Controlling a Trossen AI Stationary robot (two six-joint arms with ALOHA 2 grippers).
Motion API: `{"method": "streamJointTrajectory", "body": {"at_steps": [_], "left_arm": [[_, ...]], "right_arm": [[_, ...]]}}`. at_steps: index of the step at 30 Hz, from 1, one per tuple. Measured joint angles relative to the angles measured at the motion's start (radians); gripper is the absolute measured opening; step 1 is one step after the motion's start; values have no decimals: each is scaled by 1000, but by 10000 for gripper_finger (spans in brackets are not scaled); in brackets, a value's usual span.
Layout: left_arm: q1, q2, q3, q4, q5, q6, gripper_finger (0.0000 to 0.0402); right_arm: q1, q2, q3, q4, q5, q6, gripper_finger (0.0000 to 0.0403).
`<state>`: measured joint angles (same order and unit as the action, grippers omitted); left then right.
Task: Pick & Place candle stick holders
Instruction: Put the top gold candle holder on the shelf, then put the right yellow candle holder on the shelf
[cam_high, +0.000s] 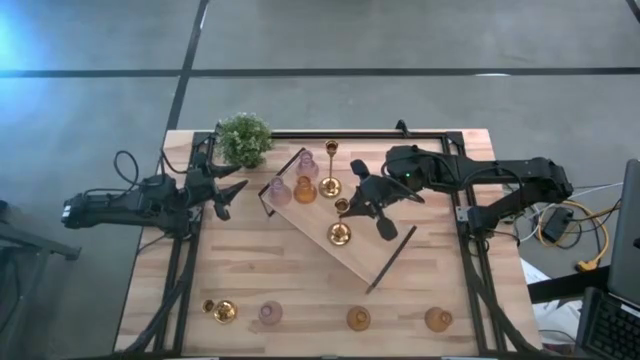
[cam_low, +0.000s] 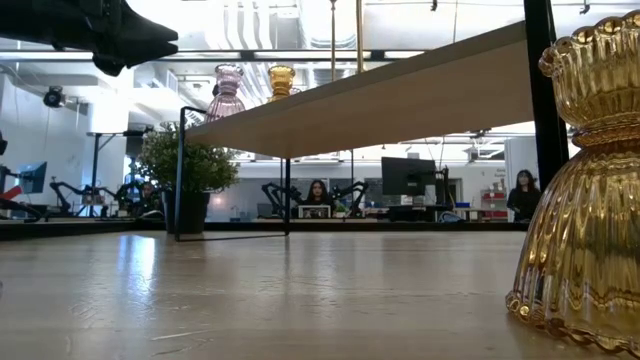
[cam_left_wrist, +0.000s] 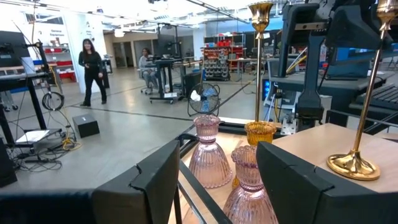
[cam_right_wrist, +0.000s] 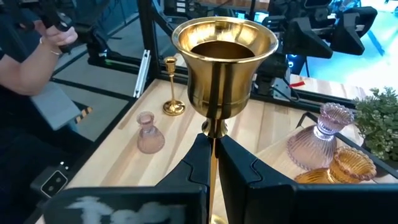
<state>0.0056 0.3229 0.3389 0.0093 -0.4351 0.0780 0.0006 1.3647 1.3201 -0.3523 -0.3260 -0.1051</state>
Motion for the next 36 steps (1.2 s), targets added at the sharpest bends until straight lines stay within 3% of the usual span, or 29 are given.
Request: {"method": "streamJointTrajectory", "body": {"at_steps": [13,28,33,36], "left_arm": [[0,0,0,-1,0,0,218],[0,0,0,-3,0,0,218],[0,0,0,-10,0,0,218],[0,0,0,-11,0,0,218]], "right_arm": [[-5,0,0,-1,2,24,15],[-9,-4,4,37,13,77,106],[-14,-7,34,-56,20,68,142],[-18,-17,62,-167,95,43,158]]}}
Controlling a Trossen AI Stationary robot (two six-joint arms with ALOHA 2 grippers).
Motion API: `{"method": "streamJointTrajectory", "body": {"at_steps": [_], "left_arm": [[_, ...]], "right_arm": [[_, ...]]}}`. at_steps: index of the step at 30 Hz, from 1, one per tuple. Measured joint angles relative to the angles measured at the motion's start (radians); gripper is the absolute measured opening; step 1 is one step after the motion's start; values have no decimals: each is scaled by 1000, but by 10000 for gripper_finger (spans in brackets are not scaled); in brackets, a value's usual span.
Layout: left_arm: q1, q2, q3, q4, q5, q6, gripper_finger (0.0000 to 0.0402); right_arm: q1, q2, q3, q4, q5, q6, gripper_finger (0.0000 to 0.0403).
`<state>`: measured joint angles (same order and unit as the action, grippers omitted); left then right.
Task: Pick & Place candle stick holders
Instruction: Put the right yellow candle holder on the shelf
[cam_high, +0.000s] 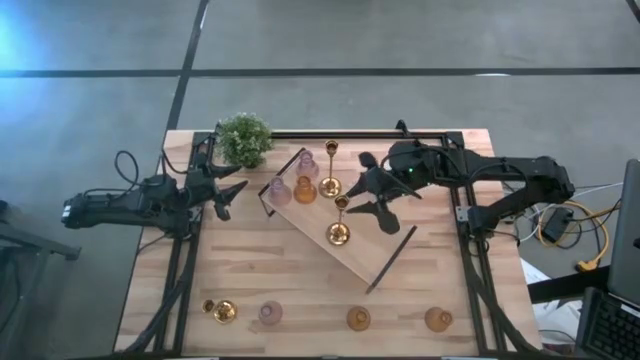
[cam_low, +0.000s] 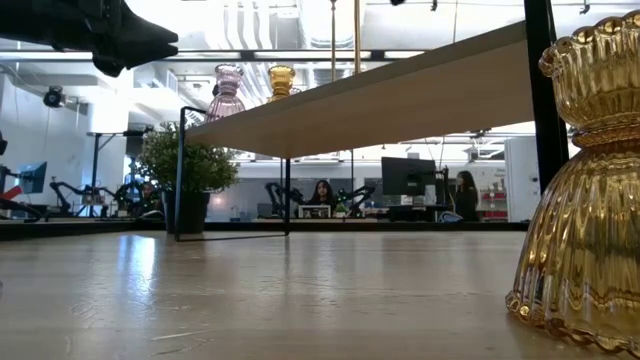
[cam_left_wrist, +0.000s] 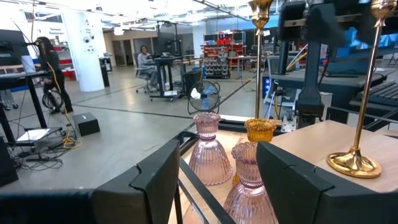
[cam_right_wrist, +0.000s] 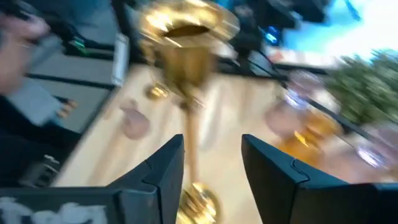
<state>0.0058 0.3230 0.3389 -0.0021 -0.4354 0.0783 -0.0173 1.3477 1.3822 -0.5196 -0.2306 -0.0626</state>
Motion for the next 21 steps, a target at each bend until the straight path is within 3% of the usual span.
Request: {"method": "streamJointTrajectory", "body": {"at_steps": [7,13,21], "left_arm": [[0,0,0,-8,0,0,218],[0,0,0,-8,0,0,218],[0,0,0,-8,0,11,218]], "right_arm": [[-2,-52,84,-258,140,7,173],[12,-121,121,-399,155,141,162],[201,-158,84,-472,173,324,125]]}}
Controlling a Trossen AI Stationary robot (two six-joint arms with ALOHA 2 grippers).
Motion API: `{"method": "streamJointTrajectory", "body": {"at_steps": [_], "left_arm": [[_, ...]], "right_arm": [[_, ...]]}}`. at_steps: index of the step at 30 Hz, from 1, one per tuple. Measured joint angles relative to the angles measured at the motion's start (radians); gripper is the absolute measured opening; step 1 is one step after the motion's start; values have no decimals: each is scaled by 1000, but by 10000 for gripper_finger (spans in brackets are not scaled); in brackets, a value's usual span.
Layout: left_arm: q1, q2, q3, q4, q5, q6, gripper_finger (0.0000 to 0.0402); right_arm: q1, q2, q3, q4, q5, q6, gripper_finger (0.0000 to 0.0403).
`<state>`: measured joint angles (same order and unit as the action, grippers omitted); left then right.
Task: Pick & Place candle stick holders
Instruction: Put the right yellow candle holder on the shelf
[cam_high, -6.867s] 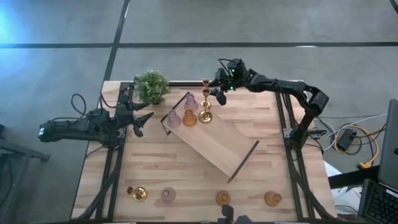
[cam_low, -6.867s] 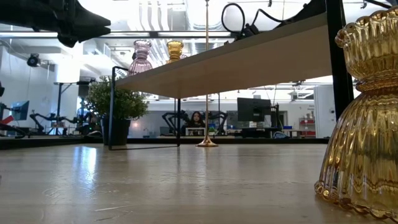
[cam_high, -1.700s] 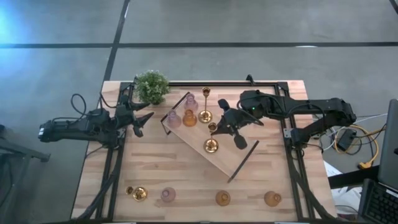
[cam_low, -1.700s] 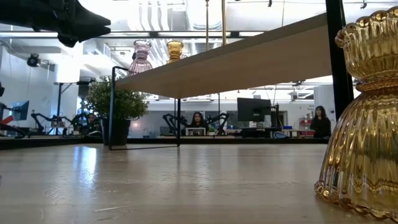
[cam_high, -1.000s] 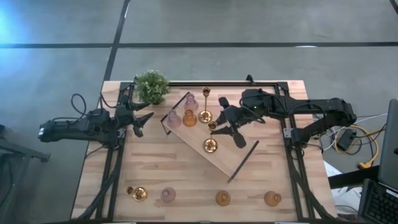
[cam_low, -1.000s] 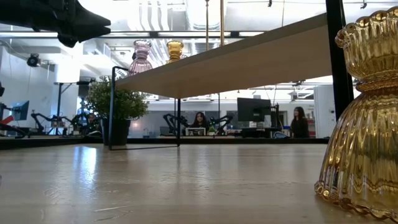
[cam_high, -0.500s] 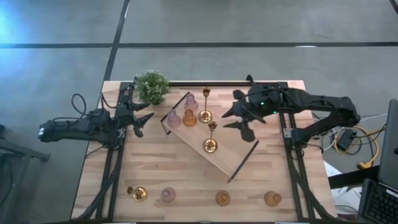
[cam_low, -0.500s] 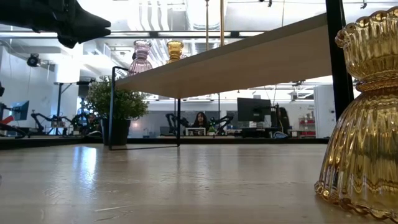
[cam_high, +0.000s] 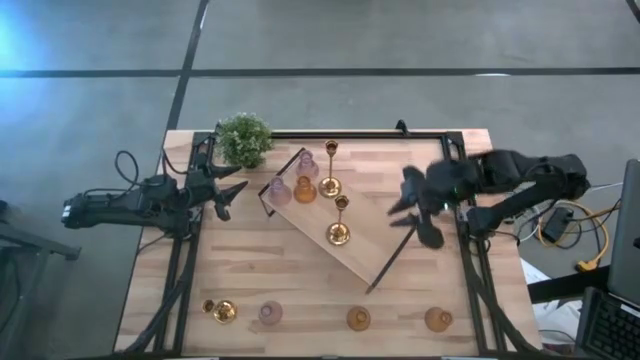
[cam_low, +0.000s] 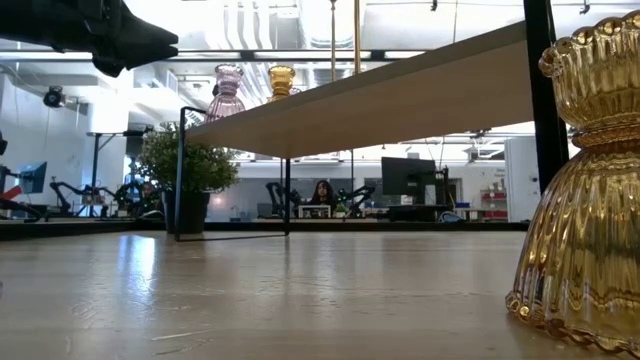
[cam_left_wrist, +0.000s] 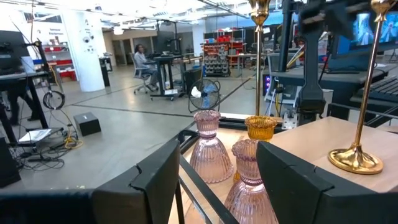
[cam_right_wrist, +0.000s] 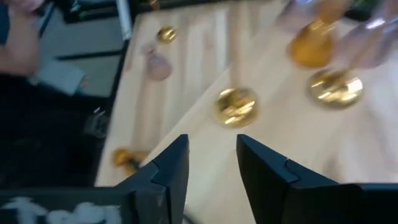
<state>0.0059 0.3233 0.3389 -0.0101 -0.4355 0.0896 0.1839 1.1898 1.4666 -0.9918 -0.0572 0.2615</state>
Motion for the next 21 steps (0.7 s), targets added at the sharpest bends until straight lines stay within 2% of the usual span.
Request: {"method": "streamJointTrajectory", "body": {"at_steps": [4,9,15,21], "left_arm": [[0,0,0,2,-2,12,218],[0,0,0,8,-4,12,218],[0,0,0,20,-4,12,218],[0,0,0,81,-4,56,218]], "right_arm": [[160,23,-25,-47,92,138,112],[350,48,-48,-199,217,501,106],[547,57,-104,-256,243,908,106],[659,57,-177,-262,296,1174,105]]}}
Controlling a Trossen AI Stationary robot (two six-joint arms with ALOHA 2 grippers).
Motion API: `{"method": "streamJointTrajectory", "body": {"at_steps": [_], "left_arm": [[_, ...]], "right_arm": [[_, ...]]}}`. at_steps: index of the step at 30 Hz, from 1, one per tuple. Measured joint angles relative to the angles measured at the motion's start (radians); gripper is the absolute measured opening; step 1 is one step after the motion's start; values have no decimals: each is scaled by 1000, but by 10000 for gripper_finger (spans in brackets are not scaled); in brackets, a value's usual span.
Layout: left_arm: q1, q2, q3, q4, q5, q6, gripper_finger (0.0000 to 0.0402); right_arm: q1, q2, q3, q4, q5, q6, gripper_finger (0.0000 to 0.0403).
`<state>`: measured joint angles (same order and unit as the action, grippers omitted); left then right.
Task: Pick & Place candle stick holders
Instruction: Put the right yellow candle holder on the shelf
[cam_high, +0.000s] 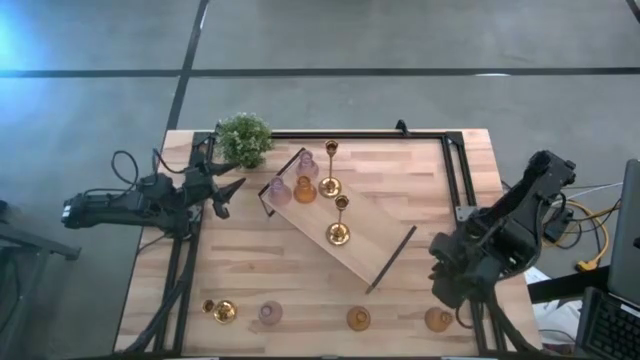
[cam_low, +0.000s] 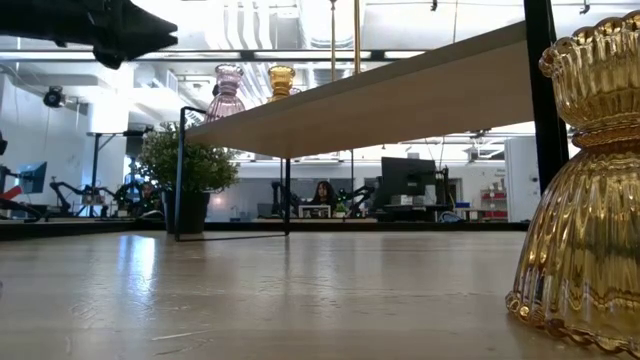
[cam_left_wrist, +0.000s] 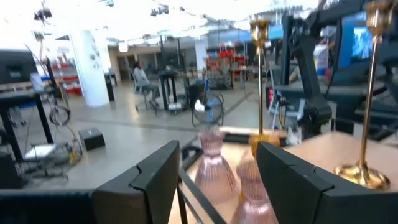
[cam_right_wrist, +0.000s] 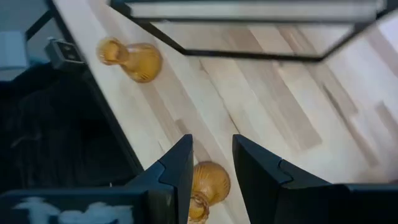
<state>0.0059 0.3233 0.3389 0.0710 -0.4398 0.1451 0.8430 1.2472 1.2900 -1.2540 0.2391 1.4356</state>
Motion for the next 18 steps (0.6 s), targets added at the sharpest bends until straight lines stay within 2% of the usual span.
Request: {"method": "streamJointTrajectory", "body": {"at_steps": [6,13,18], "left_arm": [[0,0,0,134,0,101,218],[0,0,0,283,0,210,218],[0,0,0,339,0,242,218]], "right_arm": [[30,0,-60,5,-12,192,106],[58,0,-84,35,-68,310,98],[101,17,-114,37,-132,476,99]]}}
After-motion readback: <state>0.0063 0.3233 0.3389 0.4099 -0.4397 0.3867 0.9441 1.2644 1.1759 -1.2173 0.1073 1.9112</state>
